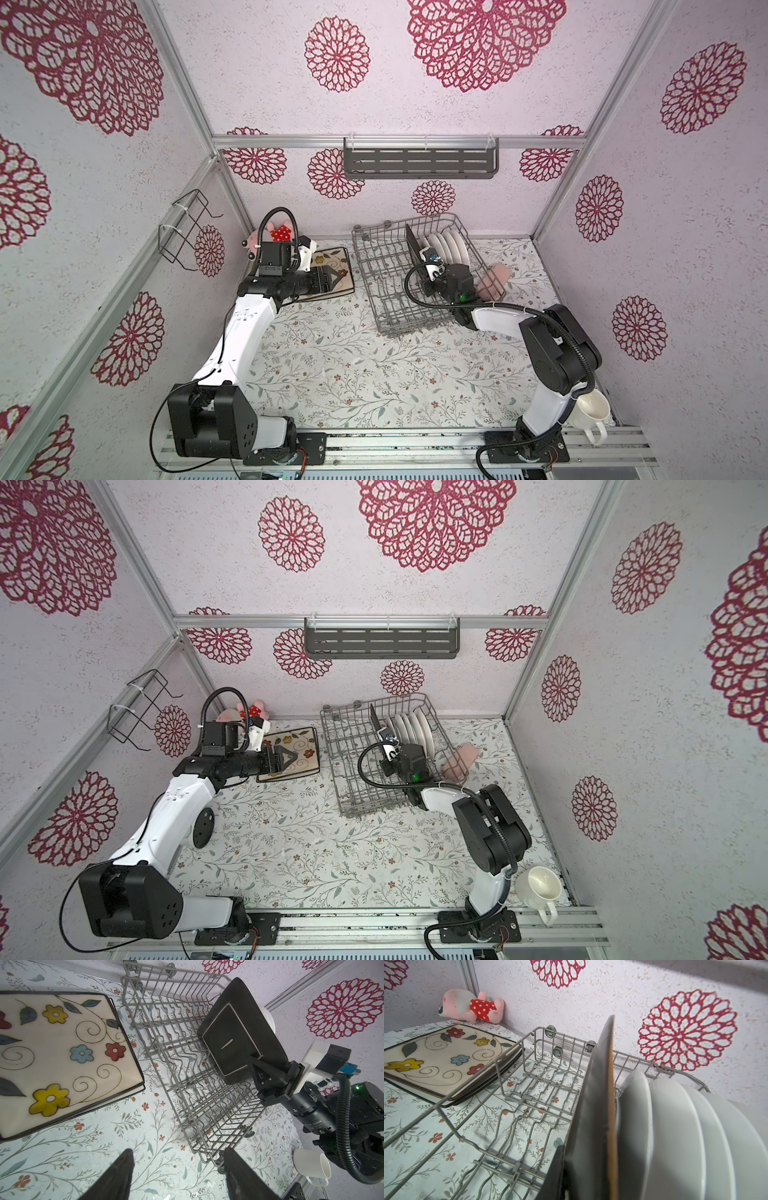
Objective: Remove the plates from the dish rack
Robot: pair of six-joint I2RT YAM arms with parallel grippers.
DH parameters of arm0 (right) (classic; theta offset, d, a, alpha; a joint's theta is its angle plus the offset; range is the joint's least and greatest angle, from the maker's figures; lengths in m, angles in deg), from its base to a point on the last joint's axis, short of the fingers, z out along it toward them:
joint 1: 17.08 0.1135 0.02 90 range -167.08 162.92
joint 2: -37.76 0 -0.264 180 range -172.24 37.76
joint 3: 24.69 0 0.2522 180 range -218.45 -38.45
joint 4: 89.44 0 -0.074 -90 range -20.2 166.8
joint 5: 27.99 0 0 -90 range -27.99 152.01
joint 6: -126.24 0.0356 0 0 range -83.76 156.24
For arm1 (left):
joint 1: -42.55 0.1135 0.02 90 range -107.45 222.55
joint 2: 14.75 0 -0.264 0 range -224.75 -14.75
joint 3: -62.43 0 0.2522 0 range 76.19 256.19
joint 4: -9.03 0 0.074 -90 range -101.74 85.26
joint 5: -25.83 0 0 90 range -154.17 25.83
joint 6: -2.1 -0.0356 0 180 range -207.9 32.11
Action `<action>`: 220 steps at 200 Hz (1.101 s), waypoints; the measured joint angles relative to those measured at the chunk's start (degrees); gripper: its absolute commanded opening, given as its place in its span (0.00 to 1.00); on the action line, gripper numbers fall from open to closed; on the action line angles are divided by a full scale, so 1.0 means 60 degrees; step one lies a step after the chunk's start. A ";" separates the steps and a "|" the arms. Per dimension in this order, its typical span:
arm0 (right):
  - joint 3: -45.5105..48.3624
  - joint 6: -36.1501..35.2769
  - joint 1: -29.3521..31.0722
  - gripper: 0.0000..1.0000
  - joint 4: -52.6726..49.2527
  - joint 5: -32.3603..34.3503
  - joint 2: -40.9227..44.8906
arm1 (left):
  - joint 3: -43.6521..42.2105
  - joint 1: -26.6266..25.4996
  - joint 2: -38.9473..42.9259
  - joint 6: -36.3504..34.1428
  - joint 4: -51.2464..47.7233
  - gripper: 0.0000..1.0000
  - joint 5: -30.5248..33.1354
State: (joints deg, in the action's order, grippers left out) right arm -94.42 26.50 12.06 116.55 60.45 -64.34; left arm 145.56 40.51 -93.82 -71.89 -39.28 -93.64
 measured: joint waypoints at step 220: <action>-0.0244 0.0299 0.0208 0.00 -0.0463 0.0091 0.0397 | 0.0000 0.0248 0.0073 0.0015 -0.0007 0.73 -0.0178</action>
State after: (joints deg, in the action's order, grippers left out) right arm -95.88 28.29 13.31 113.77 61.00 -61.96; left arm 145.56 42.00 -93.38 -71.80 -39.32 -94.71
